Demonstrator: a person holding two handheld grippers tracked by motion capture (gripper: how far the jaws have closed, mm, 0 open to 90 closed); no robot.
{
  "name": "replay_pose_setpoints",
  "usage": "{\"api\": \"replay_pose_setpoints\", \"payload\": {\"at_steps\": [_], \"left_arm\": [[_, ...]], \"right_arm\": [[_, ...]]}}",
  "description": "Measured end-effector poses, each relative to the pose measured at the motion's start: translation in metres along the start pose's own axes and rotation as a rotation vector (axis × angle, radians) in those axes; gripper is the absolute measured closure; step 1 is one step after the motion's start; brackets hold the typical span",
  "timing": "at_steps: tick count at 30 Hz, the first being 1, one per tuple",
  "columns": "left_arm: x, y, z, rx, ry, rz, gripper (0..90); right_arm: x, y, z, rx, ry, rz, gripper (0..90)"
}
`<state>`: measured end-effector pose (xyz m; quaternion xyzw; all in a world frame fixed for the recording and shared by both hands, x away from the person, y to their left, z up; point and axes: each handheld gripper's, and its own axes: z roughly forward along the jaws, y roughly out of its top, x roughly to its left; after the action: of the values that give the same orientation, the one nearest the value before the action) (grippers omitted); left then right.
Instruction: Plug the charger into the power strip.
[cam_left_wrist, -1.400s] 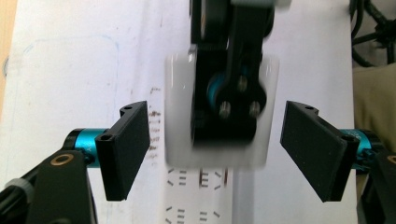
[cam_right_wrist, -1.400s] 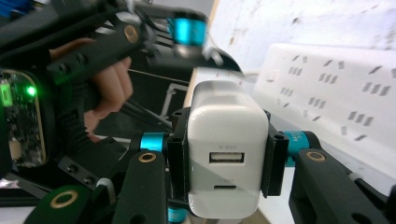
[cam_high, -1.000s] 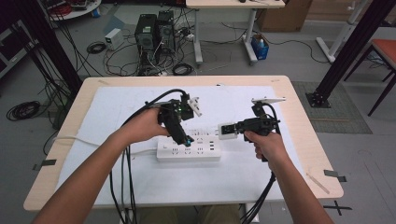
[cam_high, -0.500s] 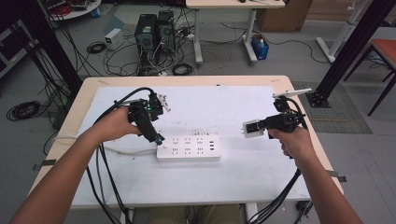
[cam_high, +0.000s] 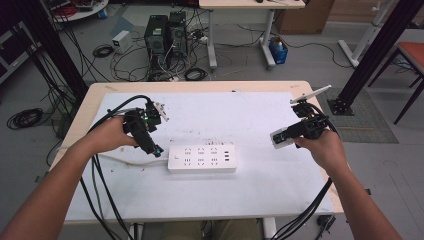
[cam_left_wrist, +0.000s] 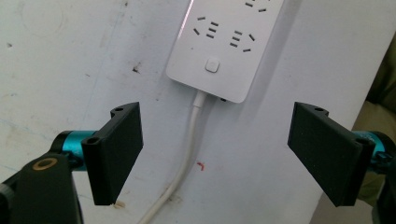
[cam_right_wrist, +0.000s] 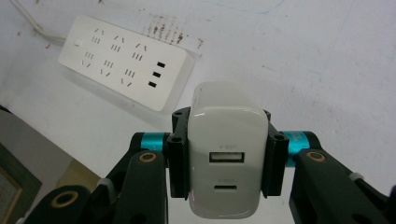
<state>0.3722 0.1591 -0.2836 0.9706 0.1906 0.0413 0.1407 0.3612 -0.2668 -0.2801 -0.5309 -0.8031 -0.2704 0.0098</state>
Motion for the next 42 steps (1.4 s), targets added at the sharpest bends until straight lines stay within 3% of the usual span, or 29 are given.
{"api": "replay_pose_setpoints", "payload": {"at_steps": [4, 10, 15, 25, 27, 33, 42], "left_arm": [[-0.001, 0.000, -0.002, 0.026, -0.003, 0.016, 18.2], [0.000, -0.008, -0.003, 0.048, -0.019, 0.023, 18.2], [-0.002, -0.020, 0.001, 0.073, -0.011, 0.026, 18.2], [0.000, -0.037, 0.008, 0.091, -0.022, 0.007, 18.3], [0.000, -0.039, 0.010, 0.101, -0.044, 0.007, 18.2], [-0.001, -0.039, 0.013, 0.112, -0.051, 0.022, 18.2], [-0.005, -0.035, 0.012, 0.112, -0.053, 0.066, 18.2]], "right_arm": [[0.002, 0.000, -0.001, 0.013, -0.012, -0.022, 62.1], [0.009, 0.005, -0.002, 0.042, -0.024, -0.094, 62.0], [0.024, 0.011, 0.003, 0.085, -0.061, -0.222, 62.1], [0.037, 0.027, 0.011, 0.179, -0.118, -0.394, 62.1], [0.039, 0.028, 0.014, 0.193, -0.122, -0.438, 62.1], [0.055, 0.036, 0.025, 0.213, -0.123, -0.582, 62.2], [0.081, 0.052, 0.047, 0.263, -0.087, -0.732, 62.2]]}}
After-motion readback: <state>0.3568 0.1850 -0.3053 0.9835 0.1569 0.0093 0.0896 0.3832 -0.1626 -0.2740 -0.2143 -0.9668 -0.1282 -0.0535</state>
